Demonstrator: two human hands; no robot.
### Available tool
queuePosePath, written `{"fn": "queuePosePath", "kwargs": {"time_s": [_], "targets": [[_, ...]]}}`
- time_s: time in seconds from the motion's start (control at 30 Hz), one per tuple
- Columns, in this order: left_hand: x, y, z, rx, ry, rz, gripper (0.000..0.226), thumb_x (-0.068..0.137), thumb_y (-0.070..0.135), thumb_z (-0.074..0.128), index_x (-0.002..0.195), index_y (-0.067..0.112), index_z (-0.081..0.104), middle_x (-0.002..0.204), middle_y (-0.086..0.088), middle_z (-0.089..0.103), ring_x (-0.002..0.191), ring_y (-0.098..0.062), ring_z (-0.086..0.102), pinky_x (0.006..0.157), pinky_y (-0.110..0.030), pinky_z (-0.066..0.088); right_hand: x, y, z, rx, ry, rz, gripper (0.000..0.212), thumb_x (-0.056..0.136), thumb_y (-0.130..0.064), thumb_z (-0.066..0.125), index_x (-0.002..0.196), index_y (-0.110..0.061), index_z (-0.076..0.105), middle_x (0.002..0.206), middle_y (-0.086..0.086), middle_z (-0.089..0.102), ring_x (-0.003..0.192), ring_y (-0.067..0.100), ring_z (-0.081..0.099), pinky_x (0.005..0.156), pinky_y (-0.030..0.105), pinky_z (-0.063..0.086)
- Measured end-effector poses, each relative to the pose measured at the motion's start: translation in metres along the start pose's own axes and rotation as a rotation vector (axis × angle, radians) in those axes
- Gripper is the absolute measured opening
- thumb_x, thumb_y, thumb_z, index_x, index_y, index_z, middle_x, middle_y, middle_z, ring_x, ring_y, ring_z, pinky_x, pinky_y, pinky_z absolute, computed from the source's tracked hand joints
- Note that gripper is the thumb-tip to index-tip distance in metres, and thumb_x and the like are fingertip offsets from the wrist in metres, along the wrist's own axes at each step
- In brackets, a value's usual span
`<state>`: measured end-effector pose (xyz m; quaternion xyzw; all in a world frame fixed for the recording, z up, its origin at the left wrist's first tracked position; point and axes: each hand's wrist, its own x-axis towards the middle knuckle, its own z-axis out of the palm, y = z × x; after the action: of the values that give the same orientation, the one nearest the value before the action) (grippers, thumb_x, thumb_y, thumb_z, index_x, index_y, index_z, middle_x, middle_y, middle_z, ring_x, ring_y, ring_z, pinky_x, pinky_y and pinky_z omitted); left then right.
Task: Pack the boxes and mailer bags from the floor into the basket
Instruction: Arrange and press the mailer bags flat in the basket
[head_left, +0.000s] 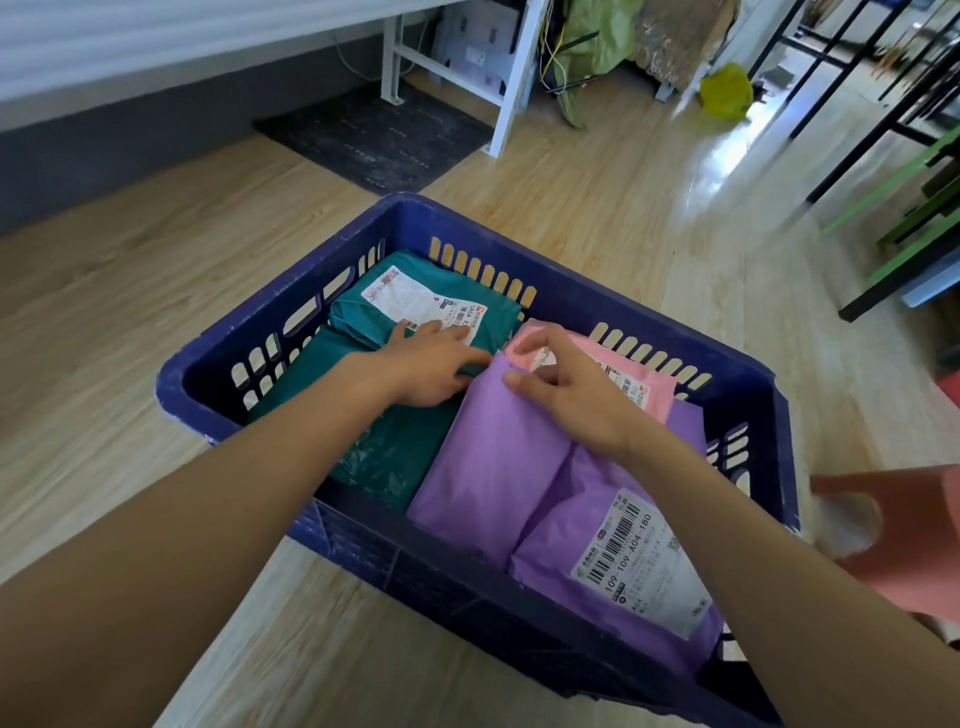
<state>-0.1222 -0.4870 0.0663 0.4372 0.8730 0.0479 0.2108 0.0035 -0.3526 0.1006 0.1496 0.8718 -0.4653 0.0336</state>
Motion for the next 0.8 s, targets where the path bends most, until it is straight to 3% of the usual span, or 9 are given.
{"fn": "queuePosePath", "kwargs": {"time_s": [0.17,0.27,0.33,0.43,0.63,0.73,0.8], "targets": [[0.002,-0.008,0.002,-0.152,0.206,0.062,0.041,0.099,0.028,0.036,0.139,0.035,0.037,0.144,-0.002,0.044,0.133,-0.026,0.039,0.107,-0.051,0.032,0.021,0.010,0.002,-0.154,-0.075,0.023,0.024,0.097,-0.026,0.053,0.114,-0.012,0.062,0.110,0.015,0.063,0.097,0.026,0.057,0.078,0.025,0.044],[0.000,-0.010,0.007,-0.160,0.247,0.072,0.044,0.100,0.026,0.034,0.144,0.026,0.033,0.150,0.000,0.038,0.137,-0.023,0.035,0.111,-0.046,0.030,0.023,0.028,0.016,-0.472,-0.054,-0.025,0.032,0.097,-0.027,0.051,0.122,-0.012,0.062,0.112,0.016,0.061,0.107,0.032,0.052,0.092,0.034,0.039],[-0.001,-0.006,0.009,-0.089,0.194,0.098,0.045,0.100,0.027,0.032,0.146,0.027,0.030,0.154,0.004,0.030,0.142,-0.019,0.026,0.114,-0.048,0.023,0.022,0.034,0.022,-0.590,0.053,-0.074,0.034,0.095,-0.028,0.053,0.127,-0.016,0.058,0.113,0.013,0.058,0.108,0.031,0.050,0.094,0.037,0.039],[-0.004,0.007,0.013,-0.028,0.079,0.111,0.047,0.101,0.030,0.027,0.148,0.032,0.021,0.158,0.011,0.016,0.147,-0.018,0.012,0.118,-0.052,0.009,0.015,0.034,0.021,-0.531,0.152,-0.149,0.031,0.092,-0.023,0.055,0.122,-0.017,0.059,0.115,0.009,0.061,0.106,0.028,0.055,0.093,0.039,0.043],[-0.007,0.023,0.019,0.104,-0.049,0.072,0.051,0.101,0.038,0.023,0.150,0.031,0.014,0.159,0.014,0.001,0.148,-0.016,0.000,0.114,-0.061,0.000,0.004,0.038,0.025,-0.634,-0.030,-0.114,0.041,0.096,-0.020,0.045,0.136,-0.015,0.049,0.132,0.011,0.056,0.120,0.030,0.051,0.101,0.036,0.039],[-0.010,0.031,0.007,0.112,-0.038,0.051,0.053,0.097,0.045,0.031,0.148,0.032,0.021,0.159,0.012,0.003,0.148,-0.020,0.003,0.113,-0.064,0.002,-0.006,0.029,0.012,-0.489,0.064,-0.114,0.036,0.094,-0.020,0.050,0.129,-0.013,0.055,0.127,0.010,0.059,0.114,0.027,0.055,0.098,0.036,0.042],[-0.014,0.041,0.005,0.116,-0.023,0.071,0.055,0.095,0.050,0.035,0.146,0.035,0.022,0.160,0.009,0.001,0.148,-0.022,0.001,0.113,-0.063,0.002,-0.018,0.028,-0.004,-0.401,0.172,-0.099,0.027,0.094,-0.027,0.053,0.115,-0.012,0.063,0.112,0.008,0.064,0.100,0.023,0.059,0.090,0.038,0.046]]}}
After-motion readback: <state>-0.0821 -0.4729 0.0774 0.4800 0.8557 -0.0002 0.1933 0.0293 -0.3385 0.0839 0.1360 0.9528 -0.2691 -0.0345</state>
